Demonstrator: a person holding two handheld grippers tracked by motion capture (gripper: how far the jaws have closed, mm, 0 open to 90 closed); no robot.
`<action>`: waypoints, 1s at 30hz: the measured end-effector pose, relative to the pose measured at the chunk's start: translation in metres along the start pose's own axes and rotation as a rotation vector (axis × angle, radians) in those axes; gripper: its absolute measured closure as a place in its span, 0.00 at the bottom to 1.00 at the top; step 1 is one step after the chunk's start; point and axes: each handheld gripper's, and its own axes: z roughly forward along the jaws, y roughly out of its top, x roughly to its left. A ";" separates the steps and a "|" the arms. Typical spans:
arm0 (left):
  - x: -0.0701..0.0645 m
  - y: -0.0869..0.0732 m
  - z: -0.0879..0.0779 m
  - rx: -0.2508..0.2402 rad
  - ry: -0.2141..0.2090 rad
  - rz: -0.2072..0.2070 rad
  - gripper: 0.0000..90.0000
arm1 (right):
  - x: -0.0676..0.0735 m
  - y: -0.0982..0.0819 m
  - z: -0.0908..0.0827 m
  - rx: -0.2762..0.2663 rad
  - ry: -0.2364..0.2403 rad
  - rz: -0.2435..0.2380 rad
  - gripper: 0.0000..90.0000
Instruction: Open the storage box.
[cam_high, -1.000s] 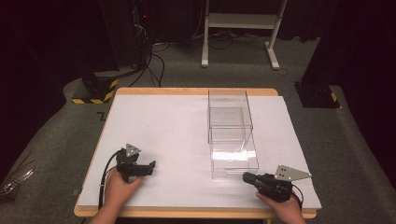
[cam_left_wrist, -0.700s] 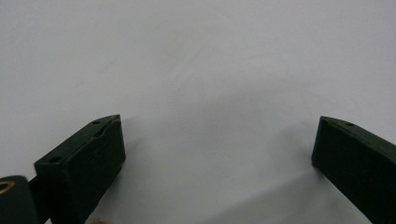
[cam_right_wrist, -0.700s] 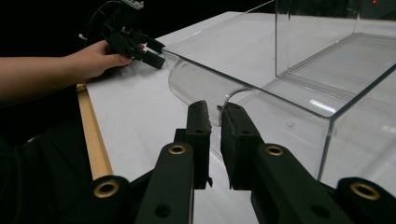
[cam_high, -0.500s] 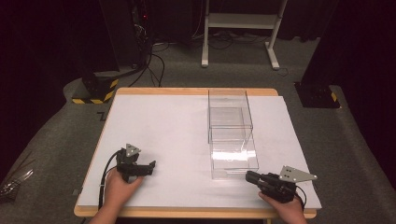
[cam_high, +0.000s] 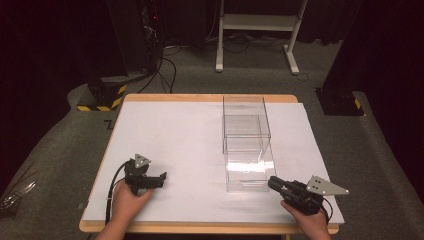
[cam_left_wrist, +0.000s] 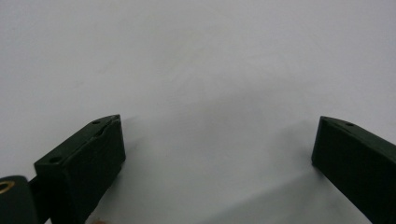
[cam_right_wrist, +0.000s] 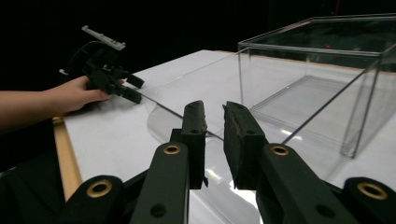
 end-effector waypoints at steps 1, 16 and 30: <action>0.000 0.000 0.000 0.000 0.000 0.000 0.03 | 0.000 0.000 0.000 -0.001 -0.010 -0.001 0.86; 0.000 0.000 0.000 0.000 0.000 0.001 0.03 | -0.018 -0.004 -0.010 -0.033 -0.355 0.012 0.73; 0.000 0.000 0.000 0.000 0.000 0.000 0.03 | -0.037 -0.024 -0.004 0.128 -0.598 0.054 0.67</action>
